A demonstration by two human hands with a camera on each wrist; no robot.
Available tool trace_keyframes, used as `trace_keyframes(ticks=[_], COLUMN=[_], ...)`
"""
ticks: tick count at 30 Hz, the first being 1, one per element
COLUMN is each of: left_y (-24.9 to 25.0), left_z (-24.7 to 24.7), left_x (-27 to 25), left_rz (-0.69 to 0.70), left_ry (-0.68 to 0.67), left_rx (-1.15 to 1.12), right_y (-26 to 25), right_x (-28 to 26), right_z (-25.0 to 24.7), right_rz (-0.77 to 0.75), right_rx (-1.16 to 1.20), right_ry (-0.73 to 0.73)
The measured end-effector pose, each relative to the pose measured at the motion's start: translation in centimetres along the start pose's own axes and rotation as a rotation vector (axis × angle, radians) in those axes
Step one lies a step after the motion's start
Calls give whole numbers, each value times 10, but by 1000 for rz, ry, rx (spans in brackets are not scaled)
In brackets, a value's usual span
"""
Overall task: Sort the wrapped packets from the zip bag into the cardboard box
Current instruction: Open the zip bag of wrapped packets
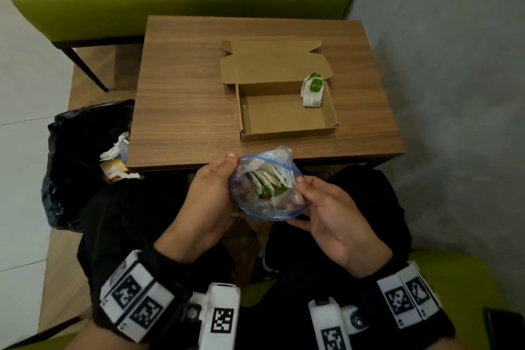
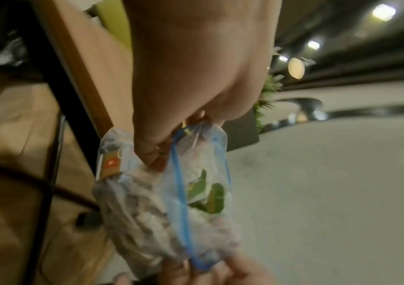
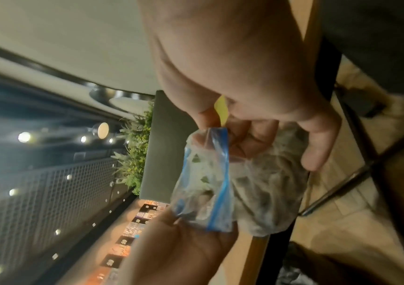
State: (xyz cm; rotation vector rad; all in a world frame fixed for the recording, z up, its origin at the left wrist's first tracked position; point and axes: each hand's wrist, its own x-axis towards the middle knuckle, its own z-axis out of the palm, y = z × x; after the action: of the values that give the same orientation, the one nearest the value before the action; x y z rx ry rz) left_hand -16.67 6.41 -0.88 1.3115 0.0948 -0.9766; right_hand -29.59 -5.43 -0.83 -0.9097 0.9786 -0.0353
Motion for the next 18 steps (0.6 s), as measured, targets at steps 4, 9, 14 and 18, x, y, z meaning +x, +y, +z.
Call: trace_keyframes(ticks=[4,9,14,18], left_y=[6,-13,-19,-19], left_z=[-1,-14,-17,-13], left_x=[6,16,4,3], left_rz=[-118,83,478,694], left_ry=[101,173,51,-63], left_rx=[15,471,873,1100], right_y=[2,0,-8,-8], right_x=[-1,0,6,9], right_z=[-8,-11,-12,-9], right_rz=[-116,-82,-70,-65], right_rx=[-161,-170,-104,-94], right_ry=[-13,-44,-9,10])
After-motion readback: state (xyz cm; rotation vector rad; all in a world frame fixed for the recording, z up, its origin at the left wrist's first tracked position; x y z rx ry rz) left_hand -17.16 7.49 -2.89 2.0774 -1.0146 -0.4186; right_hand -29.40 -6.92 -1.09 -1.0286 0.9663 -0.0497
